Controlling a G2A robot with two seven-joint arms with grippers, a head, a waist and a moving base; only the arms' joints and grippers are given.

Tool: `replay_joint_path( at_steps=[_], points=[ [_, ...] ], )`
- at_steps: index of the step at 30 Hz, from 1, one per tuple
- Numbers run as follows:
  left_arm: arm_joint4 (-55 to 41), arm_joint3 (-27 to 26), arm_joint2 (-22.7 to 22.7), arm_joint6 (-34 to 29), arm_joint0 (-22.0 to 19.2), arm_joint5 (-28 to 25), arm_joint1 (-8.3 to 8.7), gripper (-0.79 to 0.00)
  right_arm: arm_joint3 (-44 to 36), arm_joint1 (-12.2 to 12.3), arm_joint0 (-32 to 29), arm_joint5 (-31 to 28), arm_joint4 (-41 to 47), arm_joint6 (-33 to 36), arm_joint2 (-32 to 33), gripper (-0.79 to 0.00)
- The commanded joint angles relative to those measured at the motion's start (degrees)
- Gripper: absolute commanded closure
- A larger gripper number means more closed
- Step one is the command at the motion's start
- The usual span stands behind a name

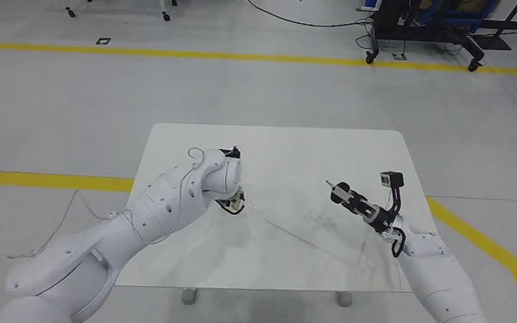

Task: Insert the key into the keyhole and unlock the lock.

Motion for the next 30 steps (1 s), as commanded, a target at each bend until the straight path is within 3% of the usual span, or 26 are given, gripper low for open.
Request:
replay_joint_path(
  at_steps=[1, 7, 10, 13, 14, 20, 23, 26, 30],
  points=[
    [1.24, -1.95, -1.17, 3.63, 1.13, -1.59, 0.64, 0.0, 0.0, 0.0, 0.0, 0.0, 0.0, 0.0, 0.0, 0.0],
    [1.09, -10.12, -9.41, 21.33, 8.33, -6.62, 3.64, 0.0, 0.0, 0.0, 0.0, 0.0, 0.0, 0.0, 0.0, 0.0],
    [-3.54, -15.4, -15.98, 31.4, 14.97, -14.13, 5.55, 0.0, 0.0, 0.0, 0.0, 0.0, 0.0, 0.0, 0.0, 0.0],
    [-11.68, -17.29, -23.2, 36.83, 20.83, -23.85, 7.13, 0.0, 0.0, 0.0, 0.0, 0.0, 0.0, 0.0, 0.0, 0.0],
    [-15.69, -17.58, -25.15, 36.11, 22.63, -27.43, 7.51, 0.0, 0.0, 0.0, 0.0, 0.0, 0.0, 0.0, 0.0, 0.0],
    [-17.0, -18.76, -25.16, 36.31, 23.01, -29.11, 7.39, 0.0, 0.0, 0.0, 0.0, 0.0, 0.0, 0.0, 0.0, 0.0],
    [-25.84, -18.29, -27.38, 36.43, 24.26, -38.3, 7.06, 0.0, -0.37, -0.07, -0.02, 0.79, -0.05, -0.75, -0.11, 0.0],
    [-38.17, -13.37, -29.92, 32.57, 23.85, -47.56, 6.57, 0.0, -2.71, -0.74, 0.65, 3.36, -0.36, -3.62, -2.11, 0.0],
    [-49.6, -6.59, -31.61, 26.34, 22.74, -54.79, 5.91, 0.0, -1.67, -2.09, 3.4, 4.17, 1.98, -7.23, -5.31, 0.0]
  ],
)
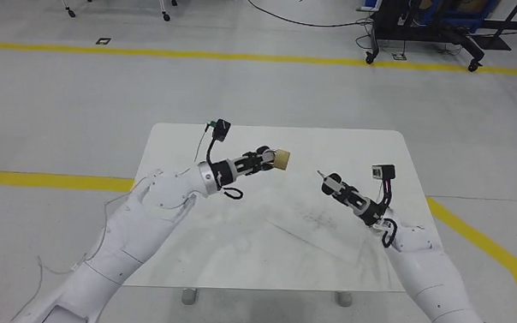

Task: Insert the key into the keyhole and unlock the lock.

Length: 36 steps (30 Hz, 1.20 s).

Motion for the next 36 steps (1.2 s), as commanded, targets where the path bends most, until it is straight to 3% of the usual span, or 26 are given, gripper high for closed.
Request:
replay_joint_path(
  at_steps=[1, 8, 16, 27, 36],
  points=[
    [-4.31, 3.36, -0.95, -3.29, -0.48, -2.3, -0.04, 0.0, 1.13, -0.67, 1.53, 0.03, 1.6, -1.3, -1.62, 0.0],
    [-7.4, 7.52, -2.73, -11.01, -1.15, -1.81, 0.11, 0.0, 4.93, -3.46, 7.74, 0.28, -2.39, -8.14, -7.62, 0.0],
    [-6.66, 10.95, 2.1, -19.03, -5.84, 5.01, -1.65, 0.0, 9.53, -6.72, 13.07, -1.7, -3.79, -18.07, -11.85, 0.0],
    [-7.49, 15.43, 4.52, -21.66, -8.72, 7.19, -3.52, 0.0, 9.66, -8.75, 14.86, -3.3, -6.73, -16.3, -15.74, 0.0],
    [-9.8, 18.42, 3.81, -20.05, -9.24, 8.97, -4.4, 0.0, 8.04, -8.51, 12.97, -6.65, -6.32, -12.48, -15.2, 0.0]
  ],
)
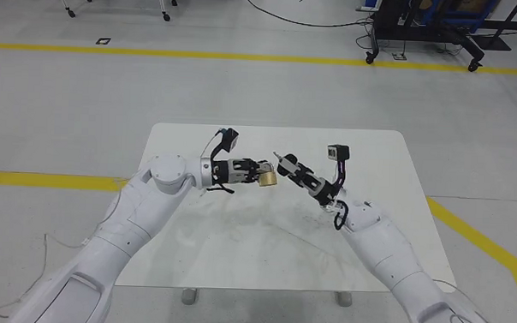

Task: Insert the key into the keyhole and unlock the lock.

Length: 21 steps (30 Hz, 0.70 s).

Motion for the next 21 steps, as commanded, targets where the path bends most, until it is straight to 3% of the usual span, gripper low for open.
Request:
replay_joint_path(
  at_steps=[1, 12, 16, 21],
  points=[
    [-0.54, 0.52, -0.38, 0.15, 0.01, 0.18, -0.08, 0.0, -0.82, 0.18, -0.59, -0.03, 0.09, 0.14, 0.59, 0.0],
    [0.85, 0.66, -0.66, 0.96, -0.18, 0.04, -0.19, 0.0, -2.83, 0.59, -2.08, 0.13, 0.53, -0.35, 2.22, 0.0],
    [1.66, 0.04, -1.31, 5.94, 1.32, 3.75, -0.13, 0.0, -2.98, 0.58, -2.25, 0.45, 0.57, -0.48, 2.2, 0.0],
    [-0.05, 0.38, -3.24, 8.27, 1.89, 8.98, 0.03, 0.0, -8.03, 1.93, -6.19, 11.73, -3.0, -0.69, 4.98, 0.0]
  ],
)
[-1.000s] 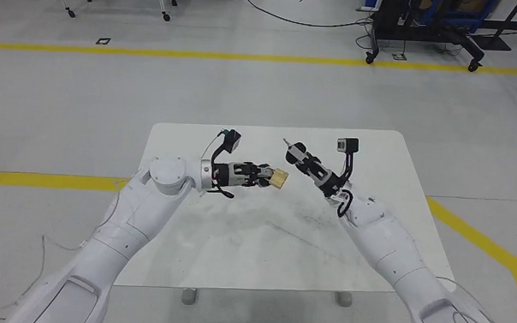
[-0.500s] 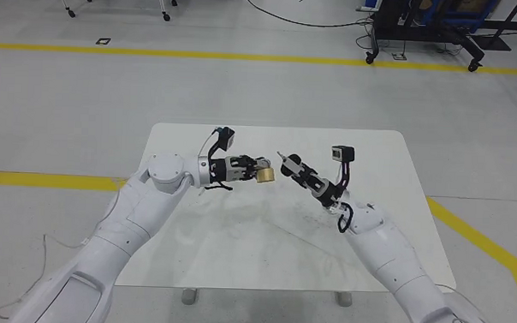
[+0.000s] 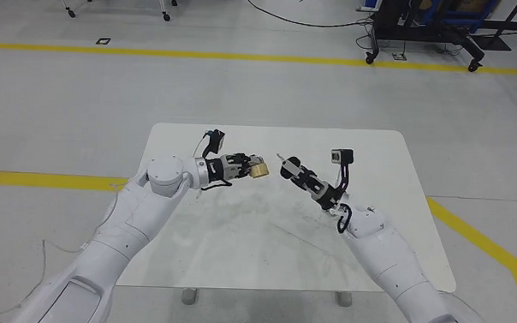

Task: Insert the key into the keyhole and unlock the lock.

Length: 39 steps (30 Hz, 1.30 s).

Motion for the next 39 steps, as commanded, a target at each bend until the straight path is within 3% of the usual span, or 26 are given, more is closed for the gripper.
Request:
replay_joint_path(
  at_steps=[1, 4, 15, 21, 27, 33, 39],
  points=[
    [-0.35, -0.21, -0.41, 0.23, -0.08, 1.13, -0.03, 0.0, -3.39, 0.73, -2.46, 4.86, -1.73, -1.44, 2.2, 0.0],
    [0.22, -0.74, -0.24, 0.24, -0.15, 0.21, -0.24, 0.0, -10.26, 1.69, -7.18, 8.06, -0.5, -3.03, 5.54, 0.0],
    [0.99, -2.21, -0.32, 1.15, 0.59, 0.54, -0.22, 0.0, -10.27, 1.67, -7.3, 8.51, -0.67, -2.99, 5.38, 0.0],
    [1.74, -2.98, -1.16, 4.4, 1.52, 4.07, -0.24, 0.0, -16.64, 1.4, -11.27, 24.03, -1.22, -3.11, 2.43, 0.0],
    [0.86, -2.45, -0.85, 3.72, 1.11, 7.76, -0.73, 0.0, -26.04, 1.8, -17.94, 33.62, -3.51, -9.25, 3.51, 0.0],
    [0.92, -1.77, -0.24, 3.89, 0.64, 8.64, -1.35, 0.0, -32.01, 1.76, -21.36, 40.83, -1.72, -12.03, 3.84, 0.0],
    [2.74, -1.96, 0.24, 5.84, 0.72, 9.52, -1.73, 0.0, -34.41, 1.31, -21.88, 44.49, -2.44, -16.02, 3.06, 0.0]
  ],
)
